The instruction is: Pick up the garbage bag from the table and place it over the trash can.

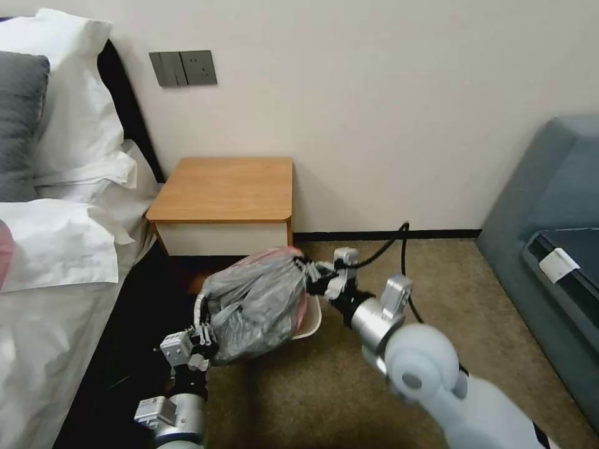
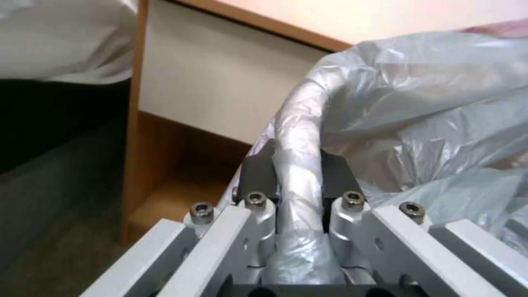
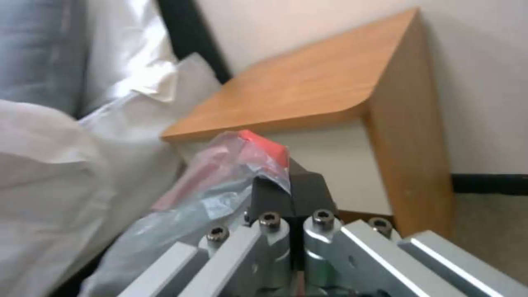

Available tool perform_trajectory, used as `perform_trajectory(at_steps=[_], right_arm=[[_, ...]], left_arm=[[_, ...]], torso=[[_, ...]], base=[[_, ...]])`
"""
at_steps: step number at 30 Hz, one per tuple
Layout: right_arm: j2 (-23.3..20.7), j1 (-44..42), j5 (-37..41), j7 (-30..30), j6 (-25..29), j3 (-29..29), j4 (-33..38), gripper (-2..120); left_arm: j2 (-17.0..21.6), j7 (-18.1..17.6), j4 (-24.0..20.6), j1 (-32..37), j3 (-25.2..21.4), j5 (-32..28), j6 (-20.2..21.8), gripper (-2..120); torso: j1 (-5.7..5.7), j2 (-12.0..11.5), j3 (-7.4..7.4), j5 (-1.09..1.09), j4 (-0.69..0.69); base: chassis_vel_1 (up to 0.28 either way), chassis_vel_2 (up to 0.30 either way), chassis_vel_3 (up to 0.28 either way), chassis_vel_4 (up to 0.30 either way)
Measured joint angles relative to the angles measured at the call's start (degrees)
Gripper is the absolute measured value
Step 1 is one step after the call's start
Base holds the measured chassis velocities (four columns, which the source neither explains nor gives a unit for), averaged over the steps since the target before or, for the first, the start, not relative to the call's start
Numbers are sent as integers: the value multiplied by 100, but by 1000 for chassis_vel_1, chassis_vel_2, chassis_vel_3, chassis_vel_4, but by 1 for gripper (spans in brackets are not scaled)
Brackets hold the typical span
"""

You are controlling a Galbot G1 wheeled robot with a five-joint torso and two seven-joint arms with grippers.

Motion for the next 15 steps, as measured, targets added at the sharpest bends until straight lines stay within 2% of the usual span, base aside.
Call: perform_trajectory(at_steps=[5,7,15], right_arm=[[-124,631,228,139,-237,-207,-304,0],[-198,929,370,325,-487,-307,-417,0],[-294,1258,1256,919,-1297,-258,-489,0]], left_arm=[[-6,138,-46,46,-16,8,-98,9],[-21,190,-64,59,-30,-15,-147,9],[-35,261,-75,63,-36,-169,-249,9]], torso=[[0,0,1,-1,1],[1,0,0,-1,1],[0,0,1,-1,0]], base=[[0,0,0,0],[0,0,0,0],[0,0,0,0]])
